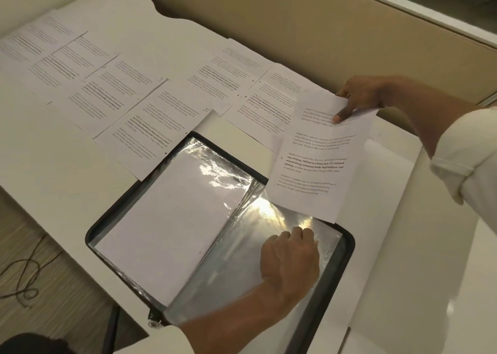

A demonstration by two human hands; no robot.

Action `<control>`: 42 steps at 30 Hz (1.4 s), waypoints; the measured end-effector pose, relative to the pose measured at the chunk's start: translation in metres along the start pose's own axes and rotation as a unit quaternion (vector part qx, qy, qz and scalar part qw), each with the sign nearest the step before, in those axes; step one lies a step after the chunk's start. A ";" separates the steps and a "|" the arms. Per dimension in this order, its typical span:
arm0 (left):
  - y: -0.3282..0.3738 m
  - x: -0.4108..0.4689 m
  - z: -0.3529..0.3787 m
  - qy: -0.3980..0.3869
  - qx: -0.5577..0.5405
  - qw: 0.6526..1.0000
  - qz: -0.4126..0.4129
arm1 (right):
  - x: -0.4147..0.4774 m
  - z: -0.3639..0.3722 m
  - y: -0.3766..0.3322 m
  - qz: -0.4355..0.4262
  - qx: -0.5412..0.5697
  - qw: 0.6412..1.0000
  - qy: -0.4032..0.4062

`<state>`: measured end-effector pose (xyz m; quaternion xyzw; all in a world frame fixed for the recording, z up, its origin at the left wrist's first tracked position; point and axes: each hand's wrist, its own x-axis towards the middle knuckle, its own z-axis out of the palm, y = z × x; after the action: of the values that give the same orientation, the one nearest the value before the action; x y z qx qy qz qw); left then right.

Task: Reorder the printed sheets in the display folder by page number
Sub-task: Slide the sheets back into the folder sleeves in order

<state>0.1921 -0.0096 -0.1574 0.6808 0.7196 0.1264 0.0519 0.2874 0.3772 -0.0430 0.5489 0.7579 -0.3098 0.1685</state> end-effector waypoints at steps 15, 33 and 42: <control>-0.043 0.005 0.015 0.073 -0.056 0.995 0.044 | 0.022 0.043 0.032 0.022 0.092 0.995 0.026; -0.095 -0.008 0.042 -0.091 -0.015 0.990 0.102 | -0.038 0.104 0.067 0.187 0.469 0.857 0.098; -0.098 -0.005 0.040 -0.105 -0.026 0.988 0.112 | -0.075 0.170 0.049 0.223 0.449 0.859 0.104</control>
<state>0.1074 -0.0143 -0.2208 0.7652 0.6256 0.0778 0.1307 0.3440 0.2213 -0.1399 0.7481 0.4071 -0.5120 -0.1117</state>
